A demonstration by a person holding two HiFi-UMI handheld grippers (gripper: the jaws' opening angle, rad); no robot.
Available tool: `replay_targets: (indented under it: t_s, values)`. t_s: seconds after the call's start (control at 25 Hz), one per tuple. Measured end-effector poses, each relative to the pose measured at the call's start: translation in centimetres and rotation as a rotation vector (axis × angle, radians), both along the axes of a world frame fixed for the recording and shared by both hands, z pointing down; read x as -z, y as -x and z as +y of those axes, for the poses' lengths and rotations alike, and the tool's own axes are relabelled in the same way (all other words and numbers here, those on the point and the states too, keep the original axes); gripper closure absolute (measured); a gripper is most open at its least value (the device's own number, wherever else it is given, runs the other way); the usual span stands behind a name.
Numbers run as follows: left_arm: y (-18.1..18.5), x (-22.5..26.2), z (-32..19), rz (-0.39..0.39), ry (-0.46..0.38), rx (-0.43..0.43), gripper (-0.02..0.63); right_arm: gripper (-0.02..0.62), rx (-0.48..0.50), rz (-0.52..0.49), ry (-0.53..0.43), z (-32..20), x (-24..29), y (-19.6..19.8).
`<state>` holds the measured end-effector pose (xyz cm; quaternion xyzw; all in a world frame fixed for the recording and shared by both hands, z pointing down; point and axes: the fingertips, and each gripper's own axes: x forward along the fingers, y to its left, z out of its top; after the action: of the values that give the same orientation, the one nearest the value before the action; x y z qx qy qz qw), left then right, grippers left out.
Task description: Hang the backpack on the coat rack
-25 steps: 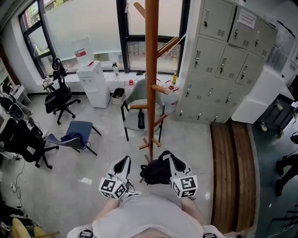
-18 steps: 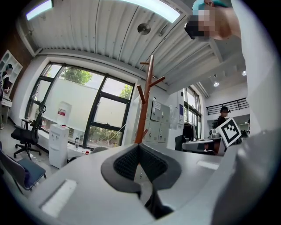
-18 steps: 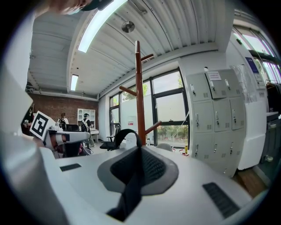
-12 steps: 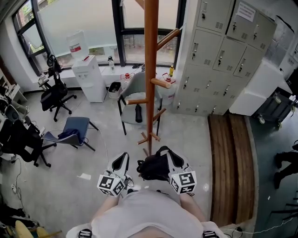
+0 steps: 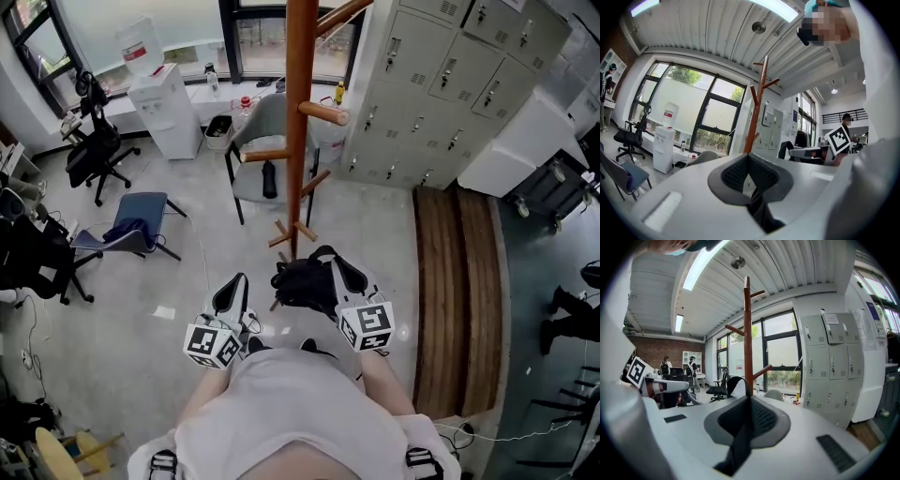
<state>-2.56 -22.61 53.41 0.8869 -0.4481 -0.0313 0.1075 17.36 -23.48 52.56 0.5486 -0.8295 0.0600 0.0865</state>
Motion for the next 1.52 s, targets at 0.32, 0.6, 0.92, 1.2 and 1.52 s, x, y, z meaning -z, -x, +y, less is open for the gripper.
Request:
replay_targets:
  t_s: [0.32,0.6,0.92,1.2,1.52]
  values:
    - [0.6,-0.3,0.2,-0.008,0.015,0.036,0.597,0.574,0.002,0.004,0.061,-2.1,-2.7,-0.7]
    - [2.7,-0.8,-0.3,-0.011,0.025,0.079,0.595,0.574,0.002,0.010,0.106,-4.0,-4.8,0.1]
    - [2.8,-1.1,-1.2,-0.002,0.031,0.078,0.595,0.574,-0.008,0.017,0.153,-5.7,-6.6,0.1]
    - [2.9,-1.7,-2.0,-0.006,0.043,0.075,0.595,0.574,-0.011,0.033,0.185,-6.8,-8.1,0.0]
    - [2.5,-1.7,-2.6,-0.004,0.046,0.059,0.595,0.575,-0.005,0.047,0.191,-7.9,-8.4,0.1]
